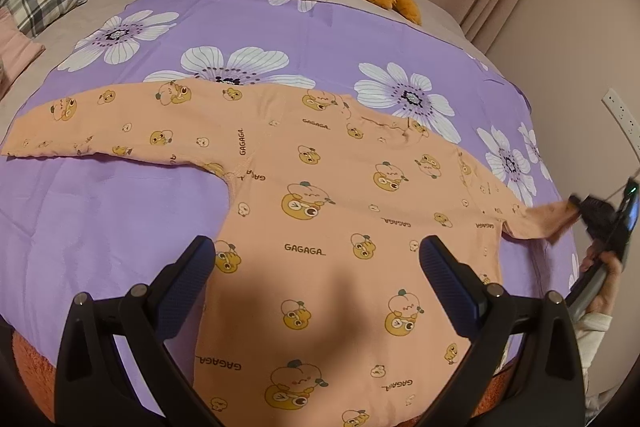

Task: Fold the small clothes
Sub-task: 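Close the right gripper on the sleeve cuff, then lift the sleeve with the right gripper and lay it across the onesie body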

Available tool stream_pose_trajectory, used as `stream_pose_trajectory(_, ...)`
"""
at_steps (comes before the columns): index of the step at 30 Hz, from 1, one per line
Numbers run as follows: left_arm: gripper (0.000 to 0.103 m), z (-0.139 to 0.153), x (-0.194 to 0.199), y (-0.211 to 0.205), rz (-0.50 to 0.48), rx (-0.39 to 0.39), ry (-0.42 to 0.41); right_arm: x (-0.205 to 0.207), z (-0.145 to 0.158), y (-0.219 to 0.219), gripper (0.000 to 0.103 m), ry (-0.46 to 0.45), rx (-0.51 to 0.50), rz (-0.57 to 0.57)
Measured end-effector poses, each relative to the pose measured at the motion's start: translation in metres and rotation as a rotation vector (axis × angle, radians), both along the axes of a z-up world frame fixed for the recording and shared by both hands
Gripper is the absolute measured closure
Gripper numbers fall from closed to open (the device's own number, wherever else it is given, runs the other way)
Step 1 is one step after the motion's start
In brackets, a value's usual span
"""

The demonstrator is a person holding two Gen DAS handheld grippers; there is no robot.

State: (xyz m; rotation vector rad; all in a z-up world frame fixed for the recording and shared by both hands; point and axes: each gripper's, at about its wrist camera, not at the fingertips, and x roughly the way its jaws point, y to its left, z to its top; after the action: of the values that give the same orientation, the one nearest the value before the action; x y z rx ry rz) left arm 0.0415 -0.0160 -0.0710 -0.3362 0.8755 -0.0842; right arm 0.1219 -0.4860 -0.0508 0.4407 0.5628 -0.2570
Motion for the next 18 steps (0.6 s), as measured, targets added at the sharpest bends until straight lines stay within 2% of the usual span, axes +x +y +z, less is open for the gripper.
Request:
stream_pose_trajectory(3, 0.001, 0.001, -0.001, 0.003, 0.009, -0.003, -0.005, 0.004, 0.022, 0.027, 0.098, -0.055, -0.022, 0.091)
stream_pose_trajectory(8, 0.001, 0.001, -0.002, 0.008, 0.022, -0.013, -0.008, 0.015, 0.039, 0.069, 0.098, -0.093, -0.029, 0.253)
stream_pose_trajectory(14, 0.001, 0.001, -0.004, 0.015, 0.037, -0.019, -0.013, 0.023, 0.037, 0.121, 0.098, -0.088, -0.046, 0.429)
stream_pose_trajectory(18, 0.001, 0.000, -0.007, 0.021, 0.051, -0.023, -0.014, 0.033, 0.023, 0.154, 0.098, -0.044, -0.039, 0.530)
